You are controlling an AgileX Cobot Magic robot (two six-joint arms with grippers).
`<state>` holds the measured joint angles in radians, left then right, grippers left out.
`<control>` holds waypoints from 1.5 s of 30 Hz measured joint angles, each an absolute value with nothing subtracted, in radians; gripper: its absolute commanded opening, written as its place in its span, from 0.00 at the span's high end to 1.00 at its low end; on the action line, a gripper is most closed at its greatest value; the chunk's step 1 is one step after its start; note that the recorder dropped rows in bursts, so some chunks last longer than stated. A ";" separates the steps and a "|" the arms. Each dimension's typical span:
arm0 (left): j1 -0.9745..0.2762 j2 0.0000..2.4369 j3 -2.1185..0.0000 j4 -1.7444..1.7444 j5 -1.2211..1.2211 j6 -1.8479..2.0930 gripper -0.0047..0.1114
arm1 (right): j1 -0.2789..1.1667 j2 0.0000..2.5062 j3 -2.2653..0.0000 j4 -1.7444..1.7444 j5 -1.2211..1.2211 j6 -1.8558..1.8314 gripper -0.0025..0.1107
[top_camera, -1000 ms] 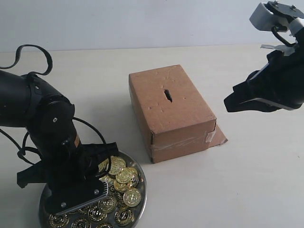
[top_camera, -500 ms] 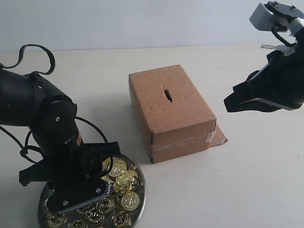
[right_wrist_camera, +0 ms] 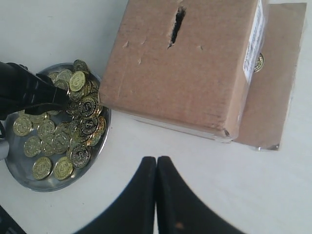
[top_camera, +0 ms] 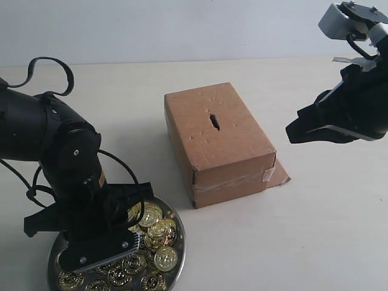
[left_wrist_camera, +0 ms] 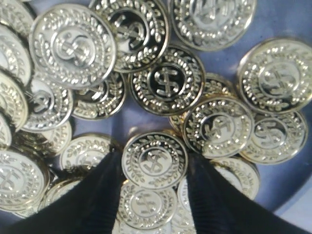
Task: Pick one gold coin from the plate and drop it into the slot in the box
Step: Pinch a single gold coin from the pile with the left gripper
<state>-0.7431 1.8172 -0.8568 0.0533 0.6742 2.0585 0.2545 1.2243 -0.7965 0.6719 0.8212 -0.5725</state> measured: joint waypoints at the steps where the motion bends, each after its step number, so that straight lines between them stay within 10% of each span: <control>1: -0.743 1.817 -0.857 0.053 0.674 2.058 0.67 | 0.254 1.224 -0.796 0.672 0.821 -0.573 0.98; 10: -0.747 1.817 -0.857 0.053 0.672 2.058 0.51 | 0.254 1.224 -0.796 0.672 0.821 -0.573 0.98; 45: -0.801 1.827 -0.859 0.062 0.673 2.060 0.51 | 0.254 1.224 -0.796 0.676 0.823 -0.573 0.98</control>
<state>-0.8013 1.8274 -0.8592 0.0621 0.6729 2.0601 0.2545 1.2243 -0.7965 0.6756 0.8230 -0.5725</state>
